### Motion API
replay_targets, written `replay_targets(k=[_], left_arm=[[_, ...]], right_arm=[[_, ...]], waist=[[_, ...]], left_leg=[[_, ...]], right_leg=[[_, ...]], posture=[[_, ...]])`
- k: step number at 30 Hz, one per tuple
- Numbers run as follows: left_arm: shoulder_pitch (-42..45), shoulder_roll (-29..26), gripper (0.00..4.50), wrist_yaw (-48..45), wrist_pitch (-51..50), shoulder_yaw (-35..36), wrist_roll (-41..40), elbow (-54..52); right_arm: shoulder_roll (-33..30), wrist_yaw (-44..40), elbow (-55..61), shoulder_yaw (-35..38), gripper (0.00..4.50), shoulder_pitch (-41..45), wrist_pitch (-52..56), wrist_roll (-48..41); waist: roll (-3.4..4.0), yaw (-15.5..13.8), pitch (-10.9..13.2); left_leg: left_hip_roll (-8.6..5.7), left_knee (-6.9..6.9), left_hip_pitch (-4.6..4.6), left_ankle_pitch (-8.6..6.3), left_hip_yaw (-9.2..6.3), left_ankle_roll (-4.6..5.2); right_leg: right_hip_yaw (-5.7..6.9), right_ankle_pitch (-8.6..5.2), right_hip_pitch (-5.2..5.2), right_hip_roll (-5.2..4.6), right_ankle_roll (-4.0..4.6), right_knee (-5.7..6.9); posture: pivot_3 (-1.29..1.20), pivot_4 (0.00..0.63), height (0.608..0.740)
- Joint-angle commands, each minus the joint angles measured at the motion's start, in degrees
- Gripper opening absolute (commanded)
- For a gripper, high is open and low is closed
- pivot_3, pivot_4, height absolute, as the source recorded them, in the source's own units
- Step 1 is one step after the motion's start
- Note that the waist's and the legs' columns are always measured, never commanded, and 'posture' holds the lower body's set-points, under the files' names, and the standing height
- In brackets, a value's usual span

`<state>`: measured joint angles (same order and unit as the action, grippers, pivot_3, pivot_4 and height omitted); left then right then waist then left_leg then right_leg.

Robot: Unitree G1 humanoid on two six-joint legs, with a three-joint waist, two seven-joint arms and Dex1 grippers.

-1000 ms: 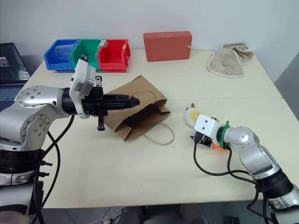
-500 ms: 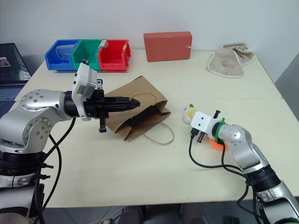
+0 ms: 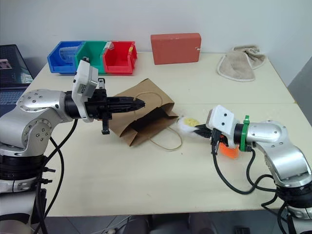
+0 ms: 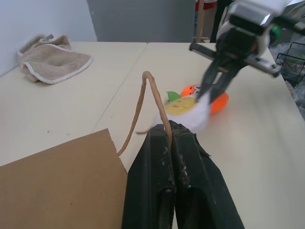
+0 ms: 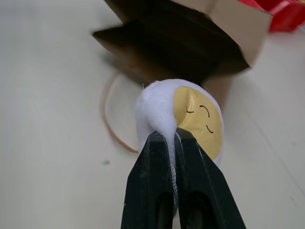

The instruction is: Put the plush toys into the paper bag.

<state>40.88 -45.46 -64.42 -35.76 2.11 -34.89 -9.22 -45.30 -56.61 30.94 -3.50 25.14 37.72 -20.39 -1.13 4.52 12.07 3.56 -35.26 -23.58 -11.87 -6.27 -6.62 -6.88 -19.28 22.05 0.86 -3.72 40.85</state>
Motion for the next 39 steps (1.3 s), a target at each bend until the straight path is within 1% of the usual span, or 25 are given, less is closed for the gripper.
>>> replay_targets(k=[1,5,11,15,17,20,21,24,26,27,29,30,31,35,37,39], left_arm=[[1.8,0.5,0.00,0.1,0.9,1.7,-0.9,-0.7],[2.1,0.8,0.00,-0.1,0.4,1.7,-1.5,-1.1],[2.1,1.2,0.00,-0.4,0.1,1.0,-2.0,-2.0],[2.0,2.1,0.00,0.3,-0.1,0.7,-2.1,-2.3],[2.0,2.5,0.00,0.7,-0.3,0.8,-2.3,-2.6],[1.9,2.8,0.00,1.0,-0.6,0.9,-2.3,-2.8],[1.9,2.8,0.00,1.2,-0.7,0.9,-2.3,-2.9],[1.9,3.0,0.00,1.6,-0.9,1.2,-2.2,-2.8],[1.8,3.0,0.00,1.7,-1.0,1.3,-2.1,-2.8],[1.8,3.0,0.00,1.8,-1.0,1.3,-2.1,-2.8],[1.8,3.2,0.00,2.1,-0.9,1.3,-2.0,-2.6],[1.8,3.5,0.00,2.3,-0.7,1.2,-1.8,-2.3],[1.8,3.6,0.00,2.3,-0.5,1.0,-1.6,-2.1],[1.5,3.9,0.00,2.3,-0.1,0.5,-1.1,-2.1],[1.5,4.0,0.00,2.2,0.0,0.3,-0.9,-1.9],[1.6,4.2,0.00,2.2,0.1,0.2,-0.8,-1.7]], right_arm=[[3.3,2.8,2.1,-3.2,0.01,1.8,2.2,-1.3],[8.4,7.3,-1.9,-8.6,0.01,4.7,0.6,3.0],[21.4,15.6,-16.1,-17.1,0.01,13.2,-4.4,11.7],[30.7,20.6,-26.0,-19.5,0.01,18.7,-7.0,15.5],[33.2,22.2,-30.2,-20.4,0.01,20.1,-9.7,17.9],[36.0,24.1,-33.7,-19.9,0.71,21.0,-12.1,19.4],[36.2,23.9,-33.9,-20.1,1.10,20.8,-12.8,19.8],[36.4,23.6,-33.7,-19.7,2.17,20.1,-13.5,20.4],[35.7,22.9,-31.8,-19.3,2.95,19.0,-12.7,20.2],[35.5,22.7,-31.1,-19.2,3.27,18.7,-12.5,20.2],[34.2,21.9,-27.8,-18.3,4.00,17.5,-11.0,19.5],[32.6,20.5,-24.1,-17.1,4.41,16.4,-8.9,17.9],[30.5,18.6,-19.9,-15.8,4.49,15.3,-6.7,16.0],[22.7,13.2,-8.7,-10.9,4.49,12.1,0.2,9.7],[15.6,7.6,-3.3,-7.3,4.49,9.4,1.9,5.5],[7.2,1.4,0.8,-1.9,4.49,5.3,3.2,0.8]], waist=[[0.00,0.1,0.0],[0.00,0.2,0.0],[0.00,0.3,0.0],[0.00,0.3,0.0],[0.00,0.2,0.0],[0.00,-0.1,0.0],[0.00,-0.1,0.0],[0.00,-0.1,0.0],[0.00,0.0,0.0],[0.00,0.0,0.0],[0.00,0.1,0.0],[0.00,0.0,0.0],[0.00,-0.1,0.0],[0.00,-0.6,0.0],[0.01,-0.9,0.0],[0.01,-1.3,0.0]], left_leg=[[0.00,-0.02,0.00,0.00,0.00,0.00],[0.00,-0.16,-0.02,0.00,0.01,0.00],[0.01,-0.44,-0.14,0.00,-0.04,0.01],[0.01,-0.46,-0.22,0.00,-0.10,0.00],[0.01,-0.46,-0.26,0.00,-0.13,0.00],[0.00,-0.46,-0.31,0.00,-0.21,0.00],[-0.01,-0.46,-0.32,-0.01,-0.21,0.00],[-0.01,-0.46,-0.32,-0.01,-0.21,0.00],[0.00,-0.46,-0.31,-0.01,-0.21,0.00],[0.00,-0.45,-0.31,-0.01,-0.21,0.00],[0.00,-0.46,-0.31,-0.01,-0.21,0.00],[0.00,-0.46,-0.32,-0.01,-0.21,0.00],[-0.01,-0.46,-0.32,-0.01,-0.22,0.00],[-0.04,-0.47,-0.36,-0.01,-0.24,0.00],[-0.02,-0.47,-0.33,-0.01,-0.24,0.00],[-0.03,-0.46,-0.33,-0.01,-0.23,0.01]], right_leg=[[0.00,0.00,0.00,0.00,0.00,0.00],[-0.02,0.00,0.00,0.01,0.00,0.05],[0.01,0.01,0.02,0.03,-0.01,0.10],[0.07,0.01,0.07,0.02,-0.01,0.14],[0.09,0.01,0.10,0.02,0.00,0.16],[0.18,0.01,0.11,0.01,0.00,0.15],[0.19,0.02,0.11,0.00,0.00,0.14],[0.19,0.02,0.12,0.00,0.00,0.16],[0.19,0.02,0.12,0.00,0.00,0.17],[0.19,0.02,0.12,0.01,0.00,0.17],[0.19,0.02,0.12,0.01,0.00,0.17],[0.19,0.02,0.12,0.01,0.00,0.17],[0.20,0.02,0.12,0.01,0.00,0.17],[0.20,0.01,0.11,-0.01,0.00,0.14],[0.21,0.01,0.09,0.00,0.00,0.15],[0.20,0.01,0.08,0.00,-0.01,0.13]], posture=[[0.00,0.150,0.740],[0.00,0.150,0.740],[0.00,0.150,0.740],[0.00,0.150,0.740],[0.00,0.150,0.740],[0.00,0.150,0.740],[0.00,0.150,0.740],[0.00,0.150,0.740],[0.00,0.150,0.740],[0.00,0.150,0.740],[0.00,0.150,0.740],[0.00,0.150,0.740],[0.00,0.150,0.740],[0.00,0.150,0.740],[0.00,0.150,0.740],[0.00,0.150,0.740]])
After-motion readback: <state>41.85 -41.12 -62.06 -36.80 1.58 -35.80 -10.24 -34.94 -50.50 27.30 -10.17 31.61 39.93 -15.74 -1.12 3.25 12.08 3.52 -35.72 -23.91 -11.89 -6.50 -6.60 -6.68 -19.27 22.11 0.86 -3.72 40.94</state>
